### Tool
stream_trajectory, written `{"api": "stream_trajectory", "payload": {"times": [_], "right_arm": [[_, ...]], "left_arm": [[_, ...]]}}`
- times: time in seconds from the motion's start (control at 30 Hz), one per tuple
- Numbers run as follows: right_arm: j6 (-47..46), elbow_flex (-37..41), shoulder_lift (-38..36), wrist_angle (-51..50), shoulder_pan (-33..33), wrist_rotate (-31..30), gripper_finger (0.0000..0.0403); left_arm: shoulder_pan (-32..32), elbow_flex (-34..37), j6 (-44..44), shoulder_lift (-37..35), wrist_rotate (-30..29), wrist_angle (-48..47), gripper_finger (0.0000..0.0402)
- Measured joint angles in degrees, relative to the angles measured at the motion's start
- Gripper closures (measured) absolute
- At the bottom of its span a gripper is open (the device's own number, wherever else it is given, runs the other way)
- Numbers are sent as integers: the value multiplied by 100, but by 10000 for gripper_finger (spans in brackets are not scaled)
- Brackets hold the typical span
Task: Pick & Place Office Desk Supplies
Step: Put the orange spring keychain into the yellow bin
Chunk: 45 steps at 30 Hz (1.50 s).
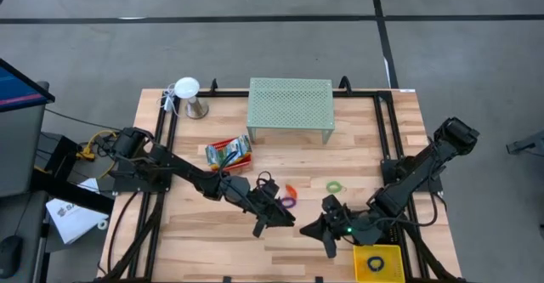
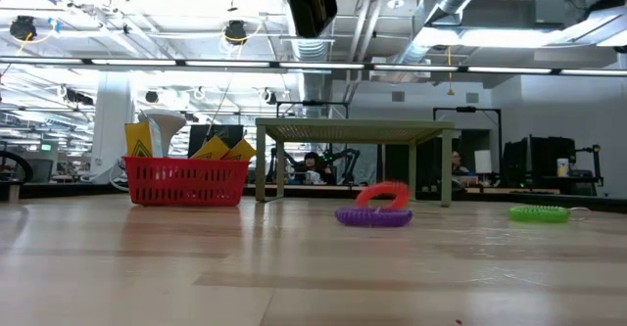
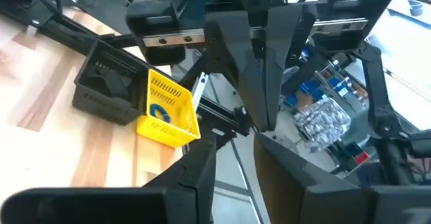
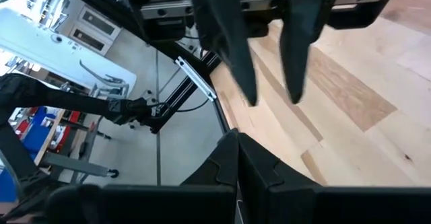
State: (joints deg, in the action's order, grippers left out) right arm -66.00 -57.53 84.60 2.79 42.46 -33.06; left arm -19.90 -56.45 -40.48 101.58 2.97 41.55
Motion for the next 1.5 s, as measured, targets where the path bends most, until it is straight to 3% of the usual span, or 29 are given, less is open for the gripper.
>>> {"api": "stream_trajectory", "payload": {"times": [0.13,0.37,0.63,0.9,1.17,1.3,1.5], "right_arm": [[0,1,0,-20,24,-2,402],[-147,5,0,-24,72,-2,402],[-539,6,2,-114,179,-2,396],[-1164,6,2,-448,162,-4,308],[-1311,6,2,-597,122,-2,216],[-1312,7,4,-752,49,3,194],[-1222,8,4,-746,-31,15,192]], "left_arm": [[0,0,1,-5,-34,-112,305],[0,1,-68,-7,-351,-1296,292],[259,2,-933,-7,-1671,-2235,248],[937,0,-1678,-7,-1759,-2637,200],[1252,0,-2047,-7,-1662,-3527,192],[1248,-5,-2167,31,-1662,-3536,192],[1112,-105,-2195,484,-1576,-3483,192]]}}
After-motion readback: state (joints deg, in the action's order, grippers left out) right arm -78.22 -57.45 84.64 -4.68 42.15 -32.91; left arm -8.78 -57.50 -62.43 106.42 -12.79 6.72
